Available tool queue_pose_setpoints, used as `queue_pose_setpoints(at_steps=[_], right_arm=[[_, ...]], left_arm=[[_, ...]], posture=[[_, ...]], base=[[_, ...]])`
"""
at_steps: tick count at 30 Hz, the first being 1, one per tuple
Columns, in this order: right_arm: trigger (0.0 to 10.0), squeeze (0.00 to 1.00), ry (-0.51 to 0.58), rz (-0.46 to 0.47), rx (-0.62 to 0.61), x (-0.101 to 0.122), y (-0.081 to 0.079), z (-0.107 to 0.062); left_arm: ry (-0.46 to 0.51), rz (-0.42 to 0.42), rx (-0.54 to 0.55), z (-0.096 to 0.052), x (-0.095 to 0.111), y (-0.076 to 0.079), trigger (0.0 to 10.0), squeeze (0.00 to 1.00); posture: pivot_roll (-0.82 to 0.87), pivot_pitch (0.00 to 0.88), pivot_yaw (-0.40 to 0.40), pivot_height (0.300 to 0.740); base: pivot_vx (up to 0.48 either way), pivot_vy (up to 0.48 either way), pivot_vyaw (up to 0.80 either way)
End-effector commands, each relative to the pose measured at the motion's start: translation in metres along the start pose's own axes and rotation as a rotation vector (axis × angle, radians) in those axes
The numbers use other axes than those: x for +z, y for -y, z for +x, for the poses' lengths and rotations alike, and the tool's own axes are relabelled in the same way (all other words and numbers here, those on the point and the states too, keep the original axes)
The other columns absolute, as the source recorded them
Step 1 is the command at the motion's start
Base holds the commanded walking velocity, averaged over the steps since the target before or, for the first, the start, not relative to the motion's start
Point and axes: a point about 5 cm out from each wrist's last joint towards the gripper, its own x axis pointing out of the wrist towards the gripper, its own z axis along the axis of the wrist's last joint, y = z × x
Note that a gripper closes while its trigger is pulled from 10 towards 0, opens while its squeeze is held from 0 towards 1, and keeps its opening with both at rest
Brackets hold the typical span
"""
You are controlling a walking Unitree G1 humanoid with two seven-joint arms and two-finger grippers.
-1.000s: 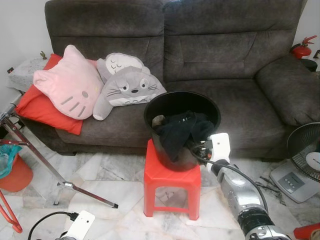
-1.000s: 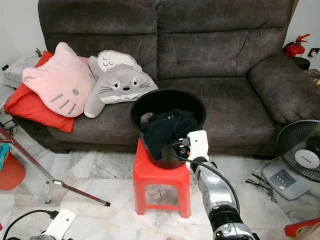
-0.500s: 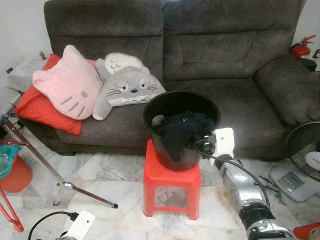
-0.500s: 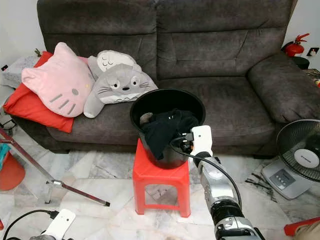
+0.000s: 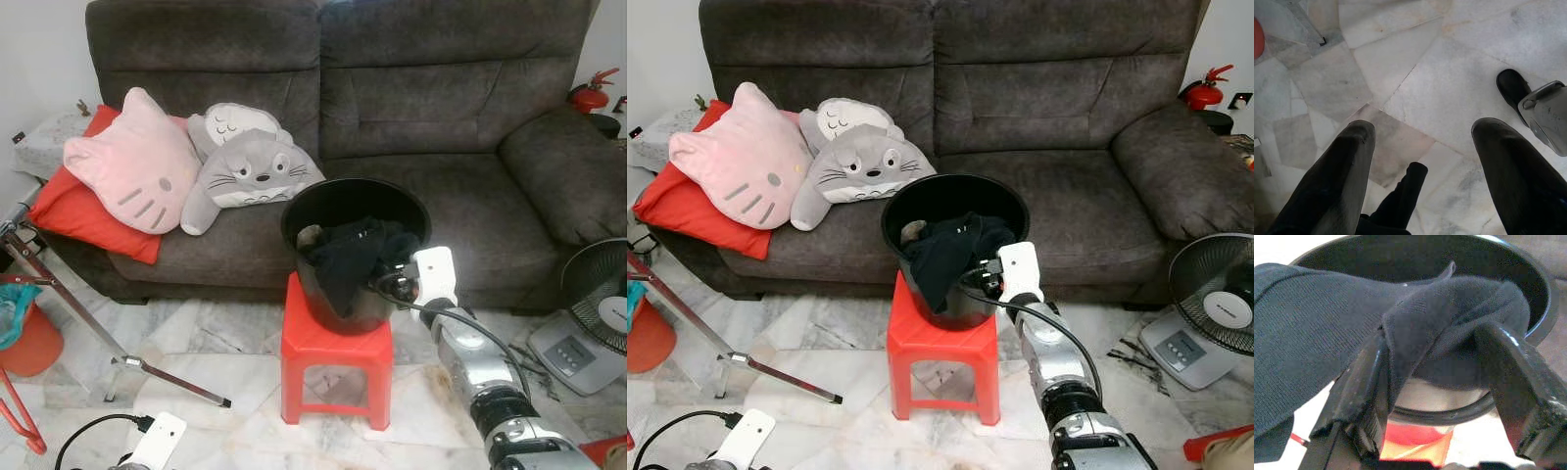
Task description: Hang hanger
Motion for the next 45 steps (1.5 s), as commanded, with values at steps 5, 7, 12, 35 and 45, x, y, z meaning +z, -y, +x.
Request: queue_pose_setpoints(at_steps=[5, 7, 12, 35, 45], right_arm=[[10.0, 0.00, 0.005, -0.077, 0.024, 0.0066, -0.0025, 0.0044], [10.0, 0.00, 0.003, -0.114, 0.019, 0.0074, -0.0015, 0.0049], [10.0, 0.00, -0.001, -0.129, 0.018, 0.0073, -0.0013, 0.0054], [0.0, 0.00, -0.004, -0.205, 0.023, 0.0099, 0.0004, 0.0079], [0.0, 0.00, -0.008, -0.205, 0.021, 0.0089, -0.0002, 0.0084]], left_arm=[[-0.008, 0.008, 0.000, -0.0001, -0.0031, 0.0011, 10.0, 0.00], [-0.008, 0.008, -0.001, -0.0001, -0.0031, 0.0012, 10.0, 0.00], [-0.007, 0.010, -0.001, -0.0001, -0.0031, 0.0012, 10.0, 0.00], [-0.006, 0.015, -0.004, -0.0001, -0.0031, 0.0016, 10.0, 0.00], [-0.005, 0.020, -0.006, -0.0001, -0.0030, 0.0016, 10.0, 0.00]], posture=[[-0.21, 0.000, 0.070, 0.740], [-0.21, 0.000, 0.070, 0.740], [-0.22, 0.000, 0.072, 0.740], [-0.22, 0.000, 0.071, 0.740], [-0.22, 0.000, 0.072, 0.740]], base=[[0.000, 0.000, 0.00], [0.000, 0.000, 0.00], [0.000, 0.000, 0.00], [0.000, 0.000, 0.00], [0.000, 0.000, 0.00]])
